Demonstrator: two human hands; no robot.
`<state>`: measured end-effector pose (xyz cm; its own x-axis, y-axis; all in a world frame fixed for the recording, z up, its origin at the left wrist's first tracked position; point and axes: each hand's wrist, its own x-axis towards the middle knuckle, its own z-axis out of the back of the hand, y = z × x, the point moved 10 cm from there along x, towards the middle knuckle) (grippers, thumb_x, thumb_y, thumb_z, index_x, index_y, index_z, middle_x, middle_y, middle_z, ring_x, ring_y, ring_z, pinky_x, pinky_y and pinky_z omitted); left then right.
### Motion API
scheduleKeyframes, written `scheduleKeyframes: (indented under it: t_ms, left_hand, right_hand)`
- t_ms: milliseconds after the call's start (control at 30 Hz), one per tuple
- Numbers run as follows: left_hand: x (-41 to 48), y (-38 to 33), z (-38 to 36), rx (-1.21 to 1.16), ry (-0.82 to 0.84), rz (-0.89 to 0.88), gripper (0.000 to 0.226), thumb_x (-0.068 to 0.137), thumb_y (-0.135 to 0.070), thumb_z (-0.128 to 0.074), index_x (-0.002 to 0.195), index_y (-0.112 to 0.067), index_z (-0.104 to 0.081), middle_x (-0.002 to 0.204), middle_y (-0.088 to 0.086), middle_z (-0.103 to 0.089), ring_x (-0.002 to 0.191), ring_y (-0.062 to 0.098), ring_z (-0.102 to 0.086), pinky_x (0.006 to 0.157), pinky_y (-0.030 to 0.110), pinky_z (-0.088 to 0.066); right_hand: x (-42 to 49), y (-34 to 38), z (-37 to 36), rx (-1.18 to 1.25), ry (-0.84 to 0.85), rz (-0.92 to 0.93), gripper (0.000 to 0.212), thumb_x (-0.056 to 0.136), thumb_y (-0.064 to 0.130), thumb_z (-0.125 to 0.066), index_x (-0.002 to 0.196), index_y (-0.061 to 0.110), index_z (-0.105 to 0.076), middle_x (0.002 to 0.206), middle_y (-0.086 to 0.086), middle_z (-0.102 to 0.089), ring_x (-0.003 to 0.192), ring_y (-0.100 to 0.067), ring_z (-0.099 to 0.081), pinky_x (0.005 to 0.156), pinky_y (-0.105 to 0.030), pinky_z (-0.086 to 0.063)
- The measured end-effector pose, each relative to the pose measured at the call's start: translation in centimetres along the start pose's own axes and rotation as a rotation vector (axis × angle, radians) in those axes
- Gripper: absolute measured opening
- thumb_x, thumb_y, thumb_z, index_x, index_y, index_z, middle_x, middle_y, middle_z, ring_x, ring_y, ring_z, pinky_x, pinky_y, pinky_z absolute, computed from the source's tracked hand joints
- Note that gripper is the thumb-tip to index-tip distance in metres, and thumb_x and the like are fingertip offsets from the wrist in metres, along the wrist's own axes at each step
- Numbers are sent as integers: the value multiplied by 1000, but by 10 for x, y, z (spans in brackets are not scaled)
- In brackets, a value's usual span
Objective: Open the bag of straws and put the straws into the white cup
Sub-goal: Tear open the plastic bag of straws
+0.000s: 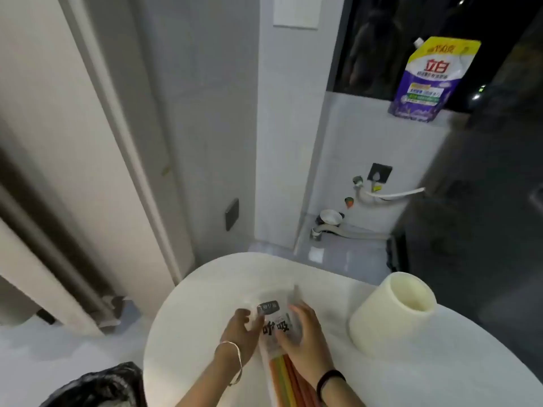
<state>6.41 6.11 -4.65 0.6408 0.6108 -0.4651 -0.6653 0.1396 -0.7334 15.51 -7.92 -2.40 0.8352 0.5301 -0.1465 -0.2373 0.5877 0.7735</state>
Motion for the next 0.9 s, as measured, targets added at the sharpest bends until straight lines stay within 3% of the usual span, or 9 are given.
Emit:
scheduleKeyframes:
  t_ms: [167, 267, 367, 467, 533, 633, 800, 833, 900]
  left_hand:
    - [30, -7, -19, -353, -2, 7, 70, 96, -50, -45, 148, -7, -27, 129, 13, -56, 114, 33, -56, 99, 38, -45]
    - [35, -4, -30, -414, 0, 3, 82, 93, -54, -46, 154, -11, -12, 135, 13, -49, 128, 35, -49, 109, 46, -40]
    - [39, -3, -30, -424, -18, -20, 86, 91, -57, -47, 154, -11, -12, 145, 17, -45, 128, 37, -50, 108, 46, -42]
    - [33, -6, -28, -417, 1, -36, 75, 93, -60, -40, 146, -7, -33, 128, 16, -59, 107, 33, -61, 83, 37, -53]
    - [16, -17, -21, -463, 20, -90, 61, 96, -59, -32, 117, -9, -59, 93, 8, -72, 82, 25, -66, 60, 27, -50]
    - [-13, -30, -14, -543, 101, -150, 56, 97, -60, -26, 83, -22, -64, 58, -7, -73, 64, 16, -67, 45, 18, -48]
    - [-79, -78, 9, -607, 227, -330, 56, 92, -69, -22, 98, -31, -63, 96, -8, -70, 76, 20, -71, 53, 24, -55]
    - [-96, -89, 14, -612, 266, -377, 56, 92, -69, -21, 101, -33, -64, 100, -10, -70, 78, 20, -72, 56, 26, -57]
    - [-135, -111, 26, -605, 324, -467, 57, 93, -67, -20, 110, -35, -64, 106, -9, -72, 89, 19, -73, 63, 30, -60]
  right_hand:
    - [17, -23, -24, -18, 9, 110, 71, 80, 59, -56, 142, 36, -29, 149, 22, -17, 140, -3, -21, 114, -23, -22]
    - [13, -27, -37, -76, 23, 181, 76, 77, 73, -45, 143, 42, -25, 155, 21, -12, 142, -3, -18, 116, -27, -24]
    - [14, -25, -37, -79, 0, 203, 75, 76, 79, -36, 142, 46, -25, 156, 22, -12, 142, -4, -16, 116, -31, -21]
    - [4, -24, -33, -67, -11, 211, 65, 82, 70, -39, 141, 46, -27, 156, 20, -13, 142, -5, -16, 117, -33, -22]
    - [-9, -16, -24, -24, -30, 231, 61, 85, 65, -43, 141, 45, -29, 154, 23, -14, 141, -3, -19, 117, -34, -25]
    - [-35, 2, -8, 20, -77, 266, 56, 88, 59, -44, 140, 48, -28, 148, 31, -11, 141, 1, -16, 117, -32, -24]
    - [-84, 51, 34, 264, -162, 333, 48, 86, 61, -40, 131, 60, -25, 152, 29, -14, 137, 14, -11, 104, -4, -15]
    - [-95, 62, 44, 349, -182, 351, 47, 85, 60, -39, 130, 61, -25, 151, 28, -17, 137, 13, -14, 103, -3, -17]
    - [-116, 87, 64, 453, -218, 396, 49, 86, 58, -34, 134, 58, -22, 152, 26, -19, 140, 7, -16, 112, -17, -20]
